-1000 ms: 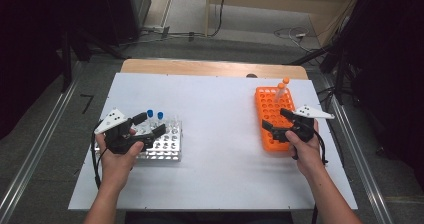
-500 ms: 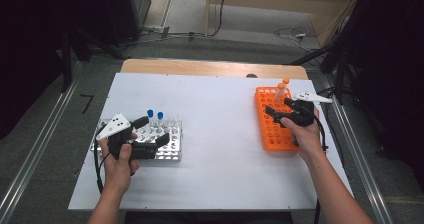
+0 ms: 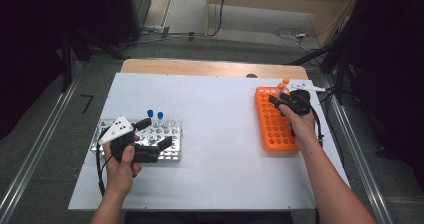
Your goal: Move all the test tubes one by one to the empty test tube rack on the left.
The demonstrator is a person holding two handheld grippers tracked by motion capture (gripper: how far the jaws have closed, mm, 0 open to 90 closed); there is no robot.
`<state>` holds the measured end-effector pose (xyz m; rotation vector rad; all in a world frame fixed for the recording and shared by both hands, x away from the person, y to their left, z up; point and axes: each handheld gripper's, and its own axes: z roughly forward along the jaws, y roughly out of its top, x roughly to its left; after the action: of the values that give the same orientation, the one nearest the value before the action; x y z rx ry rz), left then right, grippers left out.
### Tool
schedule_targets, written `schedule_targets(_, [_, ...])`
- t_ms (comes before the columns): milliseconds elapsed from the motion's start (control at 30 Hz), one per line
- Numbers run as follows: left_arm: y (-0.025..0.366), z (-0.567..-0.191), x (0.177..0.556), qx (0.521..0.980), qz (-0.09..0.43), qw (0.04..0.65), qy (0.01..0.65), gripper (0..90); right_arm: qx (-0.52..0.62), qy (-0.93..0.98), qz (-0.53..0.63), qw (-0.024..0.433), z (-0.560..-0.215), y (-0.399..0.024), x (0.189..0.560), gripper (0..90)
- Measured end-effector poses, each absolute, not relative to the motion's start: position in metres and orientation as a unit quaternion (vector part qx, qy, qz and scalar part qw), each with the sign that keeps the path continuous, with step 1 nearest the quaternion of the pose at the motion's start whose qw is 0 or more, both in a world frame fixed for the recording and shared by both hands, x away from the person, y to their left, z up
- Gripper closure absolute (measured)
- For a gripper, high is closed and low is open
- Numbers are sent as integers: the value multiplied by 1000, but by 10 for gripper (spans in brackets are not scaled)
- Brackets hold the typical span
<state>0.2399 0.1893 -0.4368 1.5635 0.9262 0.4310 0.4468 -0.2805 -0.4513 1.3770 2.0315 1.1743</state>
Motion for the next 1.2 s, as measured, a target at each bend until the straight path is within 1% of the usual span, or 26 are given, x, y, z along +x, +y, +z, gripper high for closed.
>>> schedule_targets(100, [188, -437, 239, 675, 186, 594, 396, 0, 504, 733, 403, 217, -452, -277, 453, 475])
schedule_targets(167, [188, -437, 239, 676, 187, 593, 396, 0, 508, 734, 390, 225, -452, -275, 456, 501])
schedule_targets(333, [189, -437, 239, 674, 189, 593, 398, 0, 528, 725, 370, 243, -453, -274, 461, 716])
schedule_targets(433, [189, -437, 238, 674, 190, 593, 398, 0, 520, 726, 378, 244, -452, -275, 459, 724])
schedule_targets(633, [188, -435, 238, 673, 194, 593, 398, 0, 505, 715, 400, 270, -449, -277, 449, 726])
schedule_targets(833, [183, -432, 237, 676, 198, 590, 394, 0, 486, 706, 433, 279, -430, -283, 430, 726])
schedule_targets(1000, [175, -430, 237, 683, 195, 589, 385, 0, 463, 704, 465, 271, -414, -282, 406, 726])
schedule_targets(1200, [164, -426, 235, 690, 188, 593, 371, 0, 427, 716, 493, 249, -410, -273, 374, 726])
